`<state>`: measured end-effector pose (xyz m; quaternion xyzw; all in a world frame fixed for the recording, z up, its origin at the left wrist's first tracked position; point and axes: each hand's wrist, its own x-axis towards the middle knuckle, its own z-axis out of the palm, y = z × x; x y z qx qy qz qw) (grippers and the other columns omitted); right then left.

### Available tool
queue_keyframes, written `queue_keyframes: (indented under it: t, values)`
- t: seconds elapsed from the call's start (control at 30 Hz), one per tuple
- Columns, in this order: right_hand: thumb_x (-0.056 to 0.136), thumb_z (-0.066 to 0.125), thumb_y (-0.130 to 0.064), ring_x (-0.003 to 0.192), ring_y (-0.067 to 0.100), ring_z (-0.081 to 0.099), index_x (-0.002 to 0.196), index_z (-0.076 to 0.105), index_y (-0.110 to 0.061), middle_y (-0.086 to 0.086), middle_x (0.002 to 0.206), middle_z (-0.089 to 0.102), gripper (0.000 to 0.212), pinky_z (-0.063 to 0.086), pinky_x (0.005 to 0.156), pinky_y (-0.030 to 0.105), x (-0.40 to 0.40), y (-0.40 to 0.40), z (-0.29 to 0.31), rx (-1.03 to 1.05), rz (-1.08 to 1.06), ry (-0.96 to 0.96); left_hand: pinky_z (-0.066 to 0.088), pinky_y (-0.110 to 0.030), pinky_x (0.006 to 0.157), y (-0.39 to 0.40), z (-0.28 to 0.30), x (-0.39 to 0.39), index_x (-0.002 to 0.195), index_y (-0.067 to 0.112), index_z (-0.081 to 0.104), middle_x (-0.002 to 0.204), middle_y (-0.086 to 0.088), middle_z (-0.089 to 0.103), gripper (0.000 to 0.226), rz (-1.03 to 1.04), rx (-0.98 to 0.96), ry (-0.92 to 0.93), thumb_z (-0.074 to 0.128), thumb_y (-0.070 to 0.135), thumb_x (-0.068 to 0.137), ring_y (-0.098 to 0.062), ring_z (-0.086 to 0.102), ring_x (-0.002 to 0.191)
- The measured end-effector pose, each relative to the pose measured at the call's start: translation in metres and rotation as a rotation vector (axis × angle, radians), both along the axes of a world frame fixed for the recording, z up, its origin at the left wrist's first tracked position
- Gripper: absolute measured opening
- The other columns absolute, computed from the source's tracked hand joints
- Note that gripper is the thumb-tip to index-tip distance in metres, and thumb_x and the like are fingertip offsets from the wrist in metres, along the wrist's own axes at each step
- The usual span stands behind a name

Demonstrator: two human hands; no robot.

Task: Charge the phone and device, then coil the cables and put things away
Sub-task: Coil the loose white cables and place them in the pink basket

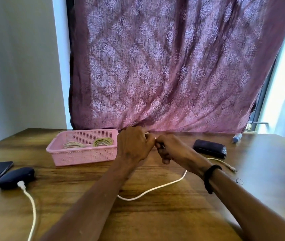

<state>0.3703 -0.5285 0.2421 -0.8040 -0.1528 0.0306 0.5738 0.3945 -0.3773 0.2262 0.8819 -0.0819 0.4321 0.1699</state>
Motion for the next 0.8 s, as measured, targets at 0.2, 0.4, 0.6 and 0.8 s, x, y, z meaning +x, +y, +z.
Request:
queue_keyframes:
  t: [0.2, 0.4, 0.6, 0.8]
  values:
    - [0.100, 0.040, -0.022, 0.039, 0.006, 0.023, 0.067, 0.047, -0.018, -0.008, 0.050, 0.026, 0.033, 0.030, 0.040, 0.021, -0.004, -0.004, 0.017, 0.787, 0.359, 0.279, 0.047, -0.044, 0.063, -0.013, 0.003, 0.004, 0.080, 0.012, 0.067, 0.075, -0.009, 0.070, 0.056, -0.312, -0.253, -0.029, 0.028, 0.049, 0.094, -0.027, 0.065, 0.070]
    - [0.100, 0.039, -0.018, 0.051, 0.009, 0.024, 0.082, 0.056, -0.010, -0.006, 0.061, 0.028, 0.026, 0.033, 0.056, 0.025, -0.014, -0.002, 0.021, 0.994, 0.422, 0.256, 0.053, -0.039, 0.065, -0.019, -0.005, 0.007, 0.099, 0.015, 0.073, 0.086, -0.007, 0.076, 0.033, -0.427, -0.241, 0.055, 0.048, 0.035, 0.089, -0.026, 0.072, 0.079]
    - [0.100, 0.045, -0.019, 0.057, 0.011, 0.032, 0.085, 0.057, -0.012, -0.004, 0.066, 0.033, 0.020, 0.039, 0.067, 0.028, -0.023, 0.014, 0.025, 1.079, 0.373, 0.181, 0.046, -0.029, 0.064, -0.028, -0.015, -0.001, 0.093, 0.007, 0.074, 0.096, -0.015, 0.076, 0.017, -0.410, -0.226, 0.099, 0.059, 0.012, 0.089, -0.032, 0.070, 0.089]
    - [0.112, 0.044, -0.021, 0.072, 0.013, 0.061, 0.098, 0.063, -0.013, -0.001, 0.076, 0.062, 0.025, 0.052, 0.080, 0.030, 0.013, -0.023, 0.013, 0.734, -0.157, -0.362, 0.048, -0.037, 0.069, -0.056, -0.026, -0.011, 0.089, 0.014, 0.070, 0.091, -0.010, 0.075, 0.035, -0.402, 0.143, 0.121, 0.047, 0.040, 0.098, -0.032, 0.068, 0.085]
